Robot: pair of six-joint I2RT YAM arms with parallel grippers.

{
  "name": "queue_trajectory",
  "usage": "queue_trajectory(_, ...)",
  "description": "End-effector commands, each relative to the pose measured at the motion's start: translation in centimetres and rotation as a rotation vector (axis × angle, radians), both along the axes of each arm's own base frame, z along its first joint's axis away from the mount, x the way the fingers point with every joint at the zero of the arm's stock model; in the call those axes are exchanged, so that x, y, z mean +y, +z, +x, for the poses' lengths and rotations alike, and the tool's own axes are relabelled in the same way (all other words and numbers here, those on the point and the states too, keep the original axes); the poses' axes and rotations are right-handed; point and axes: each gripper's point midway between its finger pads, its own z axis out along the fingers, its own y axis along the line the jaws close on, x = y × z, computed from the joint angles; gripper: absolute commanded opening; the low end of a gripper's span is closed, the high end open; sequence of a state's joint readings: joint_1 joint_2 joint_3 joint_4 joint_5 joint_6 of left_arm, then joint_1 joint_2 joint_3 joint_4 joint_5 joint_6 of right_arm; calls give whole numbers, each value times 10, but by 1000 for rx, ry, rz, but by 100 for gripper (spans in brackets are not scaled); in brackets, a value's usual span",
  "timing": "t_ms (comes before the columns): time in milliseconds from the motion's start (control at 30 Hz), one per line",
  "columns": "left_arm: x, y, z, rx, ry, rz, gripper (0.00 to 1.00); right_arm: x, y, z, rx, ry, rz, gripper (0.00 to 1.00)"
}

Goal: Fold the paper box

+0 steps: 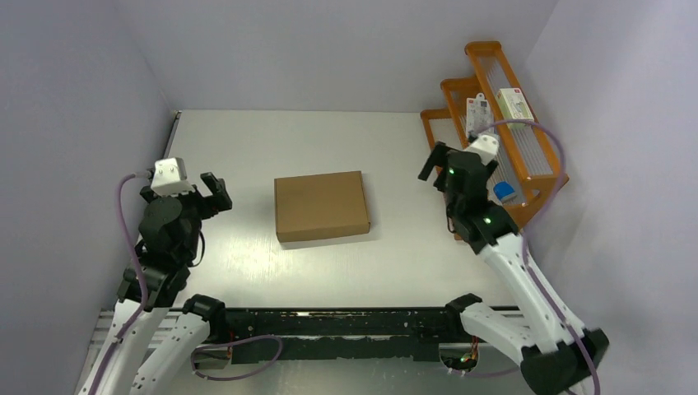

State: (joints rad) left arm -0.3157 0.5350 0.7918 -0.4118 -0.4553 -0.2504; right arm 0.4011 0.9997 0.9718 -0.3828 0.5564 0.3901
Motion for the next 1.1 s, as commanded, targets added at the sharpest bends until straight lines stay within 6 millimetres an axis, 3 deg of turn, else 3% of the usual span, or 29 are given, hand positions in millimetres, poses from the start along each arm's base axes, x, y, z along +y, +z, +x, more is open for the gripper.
queue_trajectory(0, 12, 30, -14, -76, 48, -37, 97, -27, 45, -36, -156, -68, 50, 100)
queue_trajectory(100, 15, 50, -29, -115, 39, -59, 97, -39, 66, -62, -269, -61, 70, 100)
queue_trajectory(233, 17, 75, -57, -191, 5, -104, 97, -52, 76, -93, -357, -40, 58, 100)
queue_trajectory(333, 22, 78, -73, -226, -2, -110, 97, -59, 77, -109, -385, -35, 61, 100)
queue_trajectory(500, 29, 47, -72, -140, 45, -73, 97, -65, 72, -129, -412, -26, 73, 100)
queue_trajectory(767, 17, -8, -51, -46, 20, -57, 97, -50, 65, -132, -438, 85, 66, 100)
queue_trajectory(1067, 12, -11, -46, -31, -6, -40, 97, -46, 67, -135, -467, 119, 65, 100)
